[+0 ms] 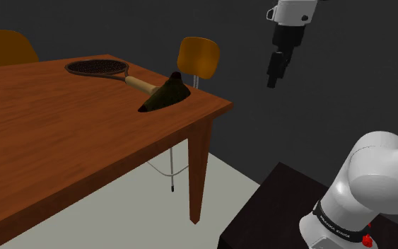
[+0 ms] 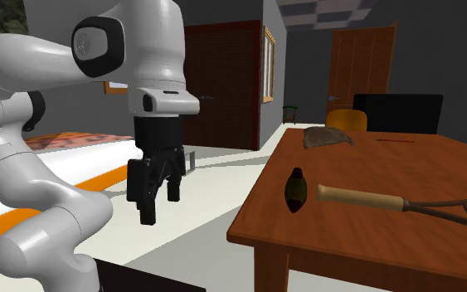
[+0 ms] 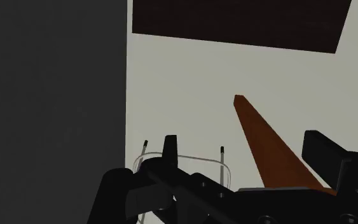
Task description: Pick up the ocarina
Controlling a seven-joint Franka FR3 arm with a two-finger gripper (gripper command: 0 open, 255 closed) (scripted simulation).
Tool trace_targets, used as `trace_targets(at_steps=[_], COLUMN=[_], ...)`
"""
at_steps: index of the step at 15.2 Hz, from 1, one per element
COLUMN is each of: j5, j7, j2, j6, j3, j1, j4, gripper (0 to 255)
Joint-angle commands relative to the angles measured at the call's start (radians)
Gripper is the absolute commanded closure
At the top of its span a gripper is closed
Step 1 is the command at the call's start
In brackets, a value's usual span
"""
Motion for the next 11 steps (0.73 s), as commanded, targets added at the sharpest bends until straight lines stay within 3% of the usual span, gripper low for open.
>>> trace_targets(at_steps=[1,6,11], j5=[0.0,0.093,0.171], j7=[0.0,0.339,0.68], j2=[0.0,-0.06,-0.042], j6=[0.0,0.053,0.115], j3=[0.0,0.177,0.37], j1=[0.0,-0.039,-0.093], j4=[0.0,-0.055,-0.04], gripper=[0,0,0])
